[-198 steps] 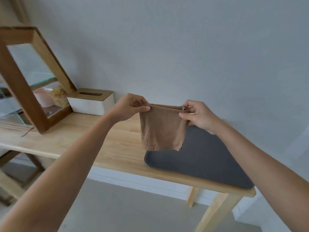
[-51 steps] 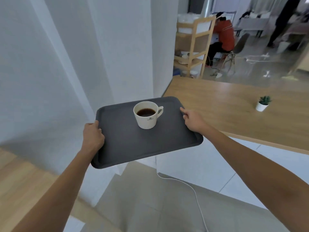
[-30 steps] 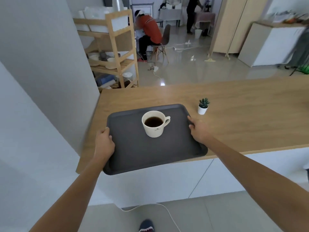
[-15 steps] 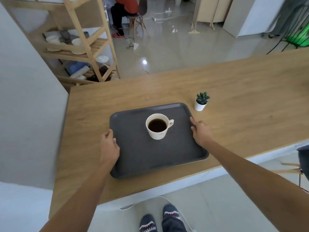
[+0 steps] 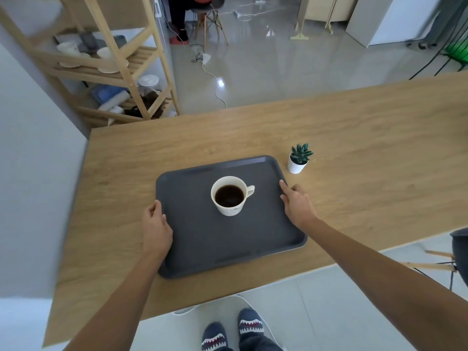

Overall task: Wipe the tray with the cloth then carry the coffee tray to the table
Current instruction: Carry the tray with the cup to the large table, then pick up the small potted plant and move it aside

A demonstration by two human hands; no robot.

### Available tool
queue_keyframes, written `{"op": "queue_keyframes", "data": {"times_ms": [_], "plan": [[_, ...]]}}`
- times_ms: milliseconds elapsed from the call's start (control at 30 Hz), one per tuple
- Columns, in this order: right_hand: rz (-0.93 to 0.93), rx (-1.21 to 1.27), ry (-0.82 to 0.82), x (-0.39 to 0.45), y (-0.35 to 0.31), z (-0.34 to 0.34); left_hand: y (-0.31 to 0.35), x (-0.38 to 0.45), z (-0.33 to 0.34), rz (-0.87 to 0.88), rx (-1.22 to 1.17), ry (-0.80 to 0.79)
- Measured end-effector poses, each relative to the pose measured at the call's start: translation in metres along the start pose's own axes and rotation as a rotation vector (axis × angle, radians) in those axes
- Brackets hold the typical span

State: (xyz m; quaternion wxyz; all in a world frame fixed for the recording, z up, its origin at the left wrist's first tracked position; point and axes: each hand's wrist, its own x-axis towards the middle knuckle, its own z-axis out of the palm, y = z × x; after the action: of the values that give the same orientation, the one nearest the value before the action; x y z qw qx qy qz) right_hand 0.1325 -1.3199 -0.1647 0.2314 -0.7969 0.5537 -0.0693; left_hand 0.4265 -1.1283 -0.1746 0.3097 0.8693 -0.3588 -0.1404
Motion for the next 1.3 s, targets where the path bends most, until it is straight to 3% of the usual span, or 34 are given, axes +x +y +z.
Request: {"op": "queue_keyframes", "data": {"times_ms": [500,567,667,733,867,1067,1167,1300], "plan": [[-0.027,-0.108,-0.105,0.0,0.003,-0.013,0.009,0.008,-0.008,-0.111,0.189,-0.092],[-0.017,-0.06,-0.108,0.002,0.009,-0.015,0.023,0.016,-0.008,-0.164,0.212,-0.032],[0.008,0.148,0.084,0.005,0.022,-0.024,0.077,0.029,-0.01,-0.017,0.129,0.186],[0.092,0.293,0.223,0.012,0.029,-0.036,0.133,0.037,-0.008,0.147,-0.017,0.208],[0.264,0.506,0.279,0.036,0.034,-0.062,0.23,0.053,0.031,0.32,-0.205,-0.123],[0.305,0.851,0.08,0.084,0.055,-0.051,0.284,0.059,0.113,-0.036,-0.424,-0.672],[0.295,0.884,0.048,0.083,0.047,-0.053,0.288,0.057,0.133,-0.214,-0.547,-0.804],[0.264,0.872,0.071,0.089,0.032,-0.063,0.29,0.064,0.132,-0.227,-0.656,-0.851]]}}
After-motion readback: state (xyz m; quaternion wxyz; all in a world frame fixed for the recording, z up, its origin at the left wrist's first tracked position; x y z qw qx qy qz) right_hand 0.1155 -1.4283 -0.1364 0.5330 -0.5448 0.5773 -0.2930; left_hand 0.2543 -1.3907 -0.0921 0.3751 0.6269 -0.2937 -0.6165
